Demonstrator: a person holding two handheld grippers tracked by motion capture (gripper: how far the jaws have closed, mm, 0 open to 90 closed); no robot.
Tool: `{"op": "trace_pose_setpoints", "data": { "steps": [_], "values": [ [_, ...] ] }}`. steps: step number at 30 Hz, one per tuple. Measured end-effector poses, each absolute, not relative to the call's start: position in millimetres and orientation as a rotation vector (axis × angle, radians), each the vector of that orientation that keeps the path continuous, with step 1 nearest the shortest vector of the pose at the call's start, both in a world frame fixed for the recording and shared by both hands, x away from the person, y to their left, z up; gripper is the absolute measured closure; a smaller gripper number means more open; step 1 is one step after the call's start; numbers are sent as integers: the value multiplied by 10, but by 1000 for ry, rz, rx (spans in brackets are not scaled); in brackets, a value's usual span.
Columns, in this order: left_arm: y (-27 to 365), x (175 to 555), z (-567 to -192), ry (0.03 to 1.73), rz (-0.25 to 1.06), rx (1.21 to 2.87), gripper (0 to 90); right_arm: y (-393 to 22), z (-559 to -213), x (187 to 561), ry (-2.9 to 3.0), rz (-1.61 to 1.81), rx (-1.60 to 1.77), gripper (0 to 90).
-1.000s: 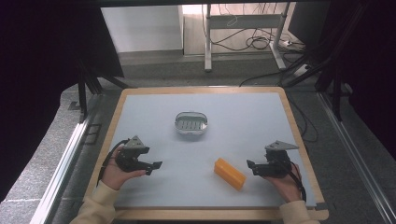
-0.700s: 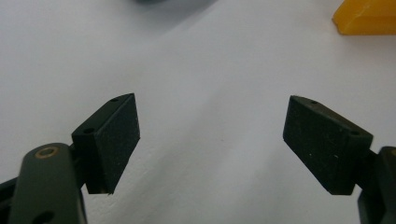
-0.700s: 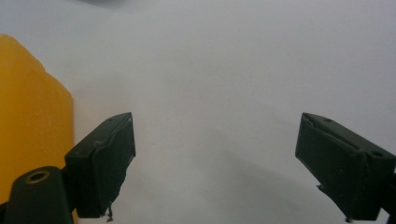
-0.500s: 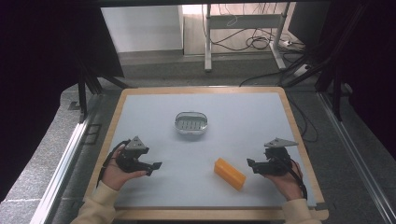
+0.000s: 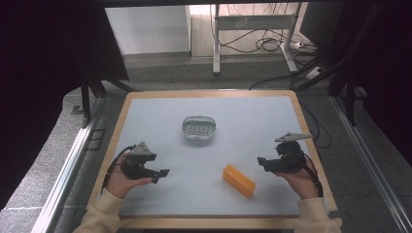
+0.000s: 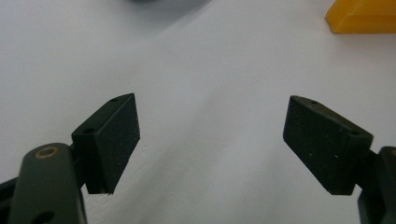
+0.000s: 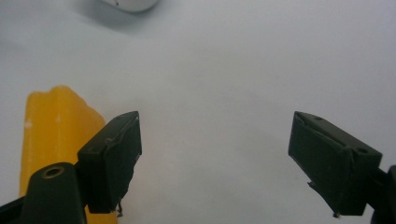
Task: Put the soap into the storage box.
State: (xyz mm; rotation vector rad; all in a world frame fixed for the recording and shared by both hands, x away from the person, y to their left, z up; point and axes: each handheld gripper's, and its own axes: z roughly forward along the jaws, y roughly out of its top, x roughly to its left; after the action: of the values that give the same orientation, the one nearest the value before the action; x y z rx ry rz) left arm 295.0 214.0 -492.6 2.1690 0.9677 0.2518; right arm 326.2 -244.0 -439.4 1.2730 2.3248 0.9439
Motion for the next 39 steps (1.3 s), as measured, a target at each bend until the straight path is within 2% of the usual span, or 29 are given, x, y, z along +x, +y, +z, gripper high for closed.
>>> {"op": "trace_pose_setpoints", "data": {
  "steps": [9, 23, 39],
  "values": [
    [2140, 2957, -4933, 970, 254, 2172, 186, -2398, -4342, 3231, 2369, 938, 1216, 192],
    [2137, 2965, -4945, 974, 262, 2179, 186, -2338, -4301, 3175, 2422, 952, 1136, 270],
    [2121, 2952, -4931, 960, 271, 2180, 186, -2010, -4206, 3038, 2566, 900, 996, 349]
  ]
}}
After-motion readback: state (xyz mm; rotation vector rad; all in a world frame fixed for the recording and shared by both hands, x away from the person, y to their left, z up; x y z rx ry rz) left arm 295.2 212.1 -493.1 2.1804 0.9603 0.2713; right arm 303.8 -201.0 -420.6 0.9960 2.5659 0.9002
